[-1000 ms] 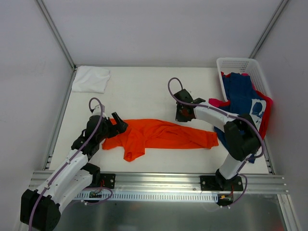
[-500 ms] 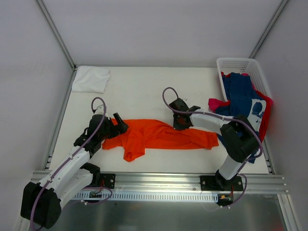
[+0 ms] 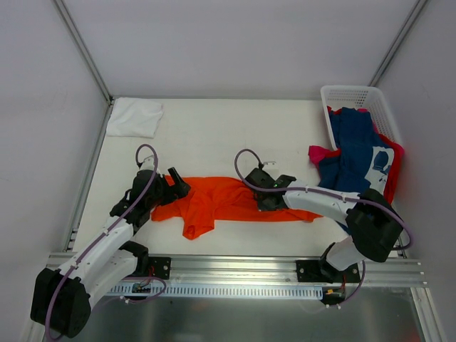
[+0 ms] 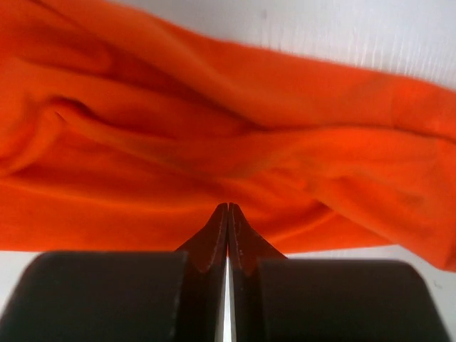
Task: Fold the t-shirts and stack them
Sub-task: Fold the tshirt
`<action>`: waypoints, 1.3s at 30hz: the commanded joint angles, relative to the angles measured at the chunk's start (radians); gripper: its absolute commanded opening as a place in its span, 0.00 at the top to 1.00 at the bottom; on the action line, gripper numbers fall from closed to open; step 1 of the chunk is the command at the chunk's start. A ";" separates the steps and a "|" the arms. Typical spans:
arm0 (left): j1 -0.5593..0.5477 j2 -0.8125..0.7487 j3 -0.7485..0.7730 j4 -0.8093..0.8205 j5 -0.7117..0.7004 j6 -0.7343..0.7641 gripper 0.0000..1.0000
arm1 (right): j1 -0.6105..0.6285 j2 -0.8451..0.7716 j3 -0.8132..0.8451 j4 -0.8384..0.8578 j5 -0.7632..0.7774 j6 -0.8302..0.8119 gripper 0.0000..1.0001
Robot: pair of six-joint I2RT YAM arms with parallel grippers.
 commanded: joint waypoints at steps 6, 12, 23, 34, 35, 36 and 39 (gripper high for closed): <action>-0.010 -0.013 -0.018 0.036 -0.005 -0.005 0.07 | 0.070 -0.050 -0.168 0.018 0.046 0.143 0.99; -0.011 -0.019 -0.024 0.037 -0.010 -0.003 0.07 | 0.147 -0.050 -0.190 0.023 0.077 0.199 1.00; -0.011 0.002 -0.030 0.039 0.007 -0.031 0.13 | 0.251 -0.249 0.006 -0.264 0.227 0.194 1.00; -0.011 0.161 0.004 0.040 0.039 -0.032 0.21 | 0.294 -0.406 -0.069 -0.313 0.296 0.274 1.00; -0.011 0.159 0.002 0.042 0.045 -0.034 0.21 | 0.293 -0.406 -0.075 -0.313 0.299 0.277 0.99; -0.011 0.156 0.001 0.042 0.053 -0.042 0.21 | 0.294 -0.403 -0.078 -0.313 0.301 0.278 0.99; -0.013 0.138 0.002 0.021 0.071 -0.054 0.22 | 0.294 -0.386 -0.087 -0.310 0.299 0.286 0.99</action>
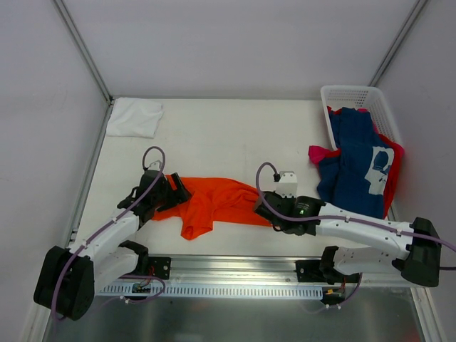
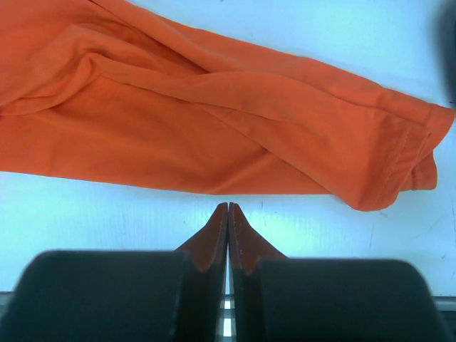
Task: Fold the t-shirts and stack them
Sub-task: Fold the tshirt
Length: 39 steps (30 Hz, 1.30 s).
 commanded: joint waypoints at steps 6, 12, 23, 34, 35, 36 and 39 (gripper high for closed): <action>-0.019 -0.123 0.065 -0.074 0.084 -0.036 0.22 | 0.003 0.061 -0.008 -0.011 0.035 0.036 0.99; -0.020 -0.147 0.094 -0.160 0.101 -0.033 0.22 | 0.004 0.114 0.006 -0.008 0.037 0.031 0.99; -0.020 -0.123 0.059 -0.192 0.104 -0.048 0.27 | 0.004 0.133 -0.019 -0.006 0.040 0.051 0.98; -0.023 -0.094 0.019 -0.216 0.044 -0.062 0.30 | 0.004 0.173 -0.011 -0.005 0.040 0.059 0.98; -0.022 -0.085 0.021 -0.213 0.041 -0.064 0.30 | 0.003 0.176 -0.011 -0.003 0.041 0.059 0.98; -0.023 -0.071 0.021 -0.213 0.032 -0.062 0.30 | 0.004 0.177 -0.011 -0.005 0.041 0.059 0.98; -0.025 -0.048 0.019 -0.201 0.009 -0.059 0.30 | 0.003 0.180 -0.011 -0.002 0.041 0.059 0.98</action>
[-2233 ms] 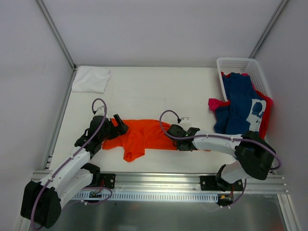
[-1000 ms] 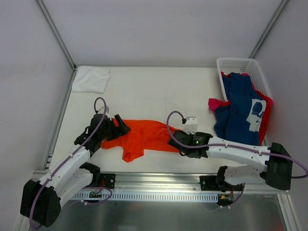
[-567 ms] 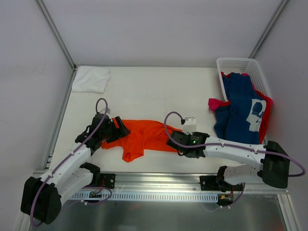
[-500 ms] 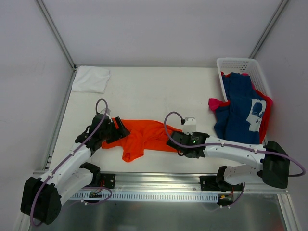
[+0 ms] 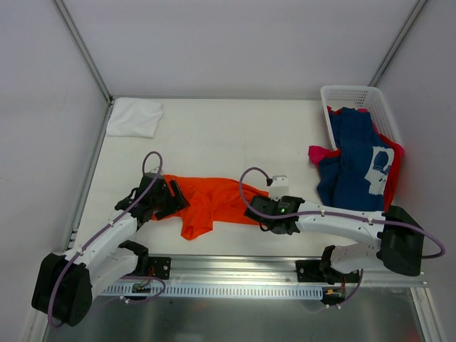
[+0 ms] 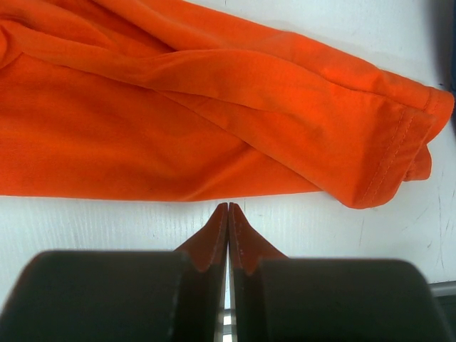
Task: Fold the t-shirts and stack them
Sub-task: Fold the tshirt
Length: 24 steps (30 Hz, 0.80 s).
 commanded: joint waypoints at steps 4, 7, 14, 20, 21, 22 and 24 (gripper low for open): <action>-0.018 0.055 -0.016 0.041 -0.061 0.002 0.42 | 0.003 0.017 0.007 -0.002 0.029 0.025 0.98; -0.021 0.098 -0.022 0.073 -0.062 0.003 0.48 | 0.003 0.026 0.007 -0.002 0.028 0.026 0.98; -0.029 0.130 -0.019 0.098 -0.068 -0.004 0.79 | 0.004 0.037 0.007 0.001 0.027 0.026 0.98; -0.029 0.100 -0.019 0.098 -0.062 -0.002 0.83 | 0.004 0.060 0.009 0.004 0.029 0.028 0.98; -0.030 0.092 -0.018 0.097 -0.059 -0.001 0.83 | 0.003 0.064 0.010 0.004 0.029 0.028 0.98; -0.029 0.089 -0.016 0.095 -0.058 0.002 0.83 | 0.003 0.069 0.012 0.005 0.029 0.026 0.98; -0.030 0.080 -0.015 0.092 -0.046 0.007 0.82 | 0.004 0.083 0.018 0.013 0.029 0.022 0.98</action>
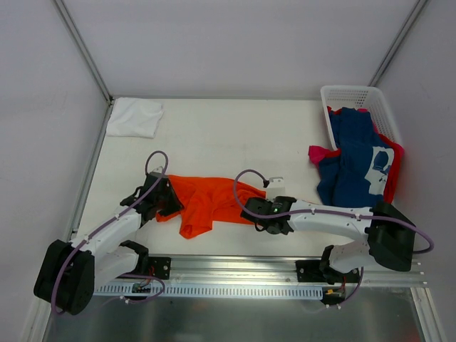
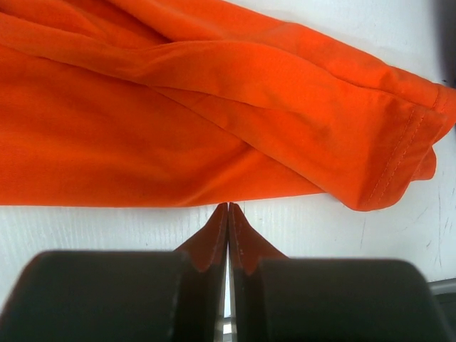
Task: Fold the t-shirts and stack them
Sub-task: Fold the tshirt
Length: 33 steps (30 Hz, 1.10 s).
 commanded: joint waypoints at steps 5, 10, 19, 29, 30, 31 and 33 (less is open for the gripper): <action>-0.009 -0.055 0.021 -0.029 0.000 0.030 0.80 | 0.001 0.055 0.036 0.008 0.034 0.003 0.98; -0.009 -0.078 0.044 -0.074 -0.018 0.047 0.78 | 0.003 0.083 0.047 0.008 0.030 -0.001 0.98; -0.011 -0.064 0.059 -0.080 -0.018 0.050 0.78 | 0.003 0.074 0.035 0.010 0.036 -0.003 0.98; -0.011 -0.060 0.049 -0.080 -0.018 0.053 0.84 | 0.001 0.085 0.030 0.008 0.037 0.008 0.98; -0.009 -0.058 0.050 -0.080 -0.043 0.051 0.85 | 0.003 0.085 0.029 0.010 0.037 0.009 0.98; -0.009 -0.055 0.050 -0.082 -0.045 0.050 0.87 | 0.003 0.085 0.027 0.010 0.039 0.009 0.98; -0.011 -0.049 0.050 -0.080 -0.058 0.045 0.97 | 0.003 0.086 0.026 0.010 0.039 0.012 0.98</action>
